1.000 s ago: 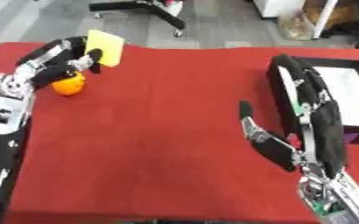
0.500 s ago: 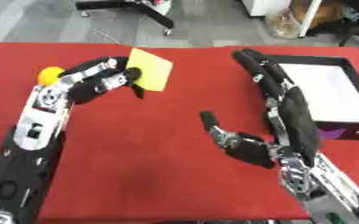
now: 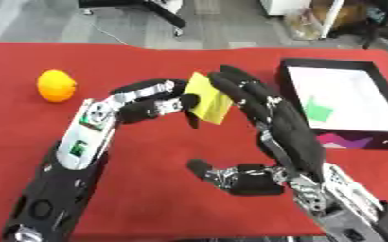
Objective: Pick up the objects with one hand, pass them to the other hand, and then place them into the box on the other side of the table.
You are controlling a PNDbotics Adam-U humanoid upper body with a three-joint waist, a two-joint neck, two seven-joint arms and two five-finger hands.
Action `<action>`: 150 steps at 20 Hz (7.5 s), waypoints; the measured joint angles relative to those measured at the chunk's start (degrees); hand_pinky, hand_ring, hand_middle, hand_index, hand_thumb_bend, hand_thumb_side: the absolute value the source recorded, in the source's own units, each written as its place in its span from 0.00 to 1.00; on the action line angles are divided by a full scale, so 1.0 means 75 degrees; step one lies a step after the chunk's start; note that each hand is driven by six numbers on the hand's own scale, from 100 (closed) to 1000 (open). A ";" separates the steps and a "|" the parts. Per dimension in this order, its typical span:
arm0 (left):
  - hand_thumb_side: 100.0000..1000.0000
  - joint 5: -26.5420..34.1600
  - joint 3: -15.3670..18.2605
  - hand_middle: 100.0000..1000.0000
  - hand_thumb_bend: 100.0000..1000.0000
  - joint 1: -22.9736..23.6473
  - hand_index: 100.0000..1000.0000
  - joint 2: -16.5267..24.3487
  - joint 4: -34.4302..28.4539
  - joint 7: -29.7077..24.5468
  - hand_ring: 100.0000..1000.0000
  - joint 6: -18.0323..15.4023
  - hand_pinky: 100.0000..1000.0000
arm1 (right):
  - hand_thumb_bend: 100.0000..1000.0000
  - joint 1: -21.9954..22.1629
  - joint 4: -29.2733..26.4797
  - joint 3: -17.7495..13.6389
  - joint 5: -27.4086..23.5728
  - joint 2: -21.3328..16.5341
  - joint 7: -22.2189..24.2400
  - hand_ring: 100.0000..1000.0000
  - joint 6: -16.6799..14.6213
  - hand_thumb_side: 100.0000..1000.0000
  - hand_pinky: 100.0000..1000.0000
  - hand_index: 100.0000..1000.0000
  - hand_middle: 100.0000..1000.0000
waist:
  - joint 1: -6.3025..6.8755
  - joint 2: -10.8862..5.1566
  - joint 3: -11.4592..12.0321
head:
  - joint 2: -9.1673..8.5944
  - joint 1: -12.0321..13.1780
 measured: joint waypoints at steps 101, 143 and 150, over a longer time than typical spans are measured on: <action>0.89 0.0938 0.3898 0.61 0.00 0.2743 0.77 0.0699 -0.2655 0.2277 0.63 0.0227 0.65 | 0.44 0.0639 0.1940 -0.2607 -0.6902 -0.4498 -0.2303 1.00 0.5062 0.32 0.68 0.98 0.79 | 0.0359 0.0093 0.0868 | 0.0000 -0.2484; 0.21 -1.3026 0.2764 0.49 0.22 -0.2223 0.67 0.2721 0.7317 0.7733 0.52 -0.1208 0.69 | 0.08 0.1707 -0.0001 -0.1112 -0.1605 0.0282 -0.3200 0.96 0.3111 0.38 0.66 0.97 0.72 | 0.0383 -0.0027 -0.0349 | -0.0001 0.2153; 0.15 -1.2782 0.2898 0.24 0.00 -0.2027 0.39 0.2776 0.7383 0.8348 0.32 -0.0826 0.51 | 0.07 0.1766 -0.0001 -0.1108 -0.1614 0.0337 -0.3217 0.96 0.3165 0.38 0.66 0.97 0.71 | 0.0396 -0.0027 -0.0332 | -0.0001 0.2150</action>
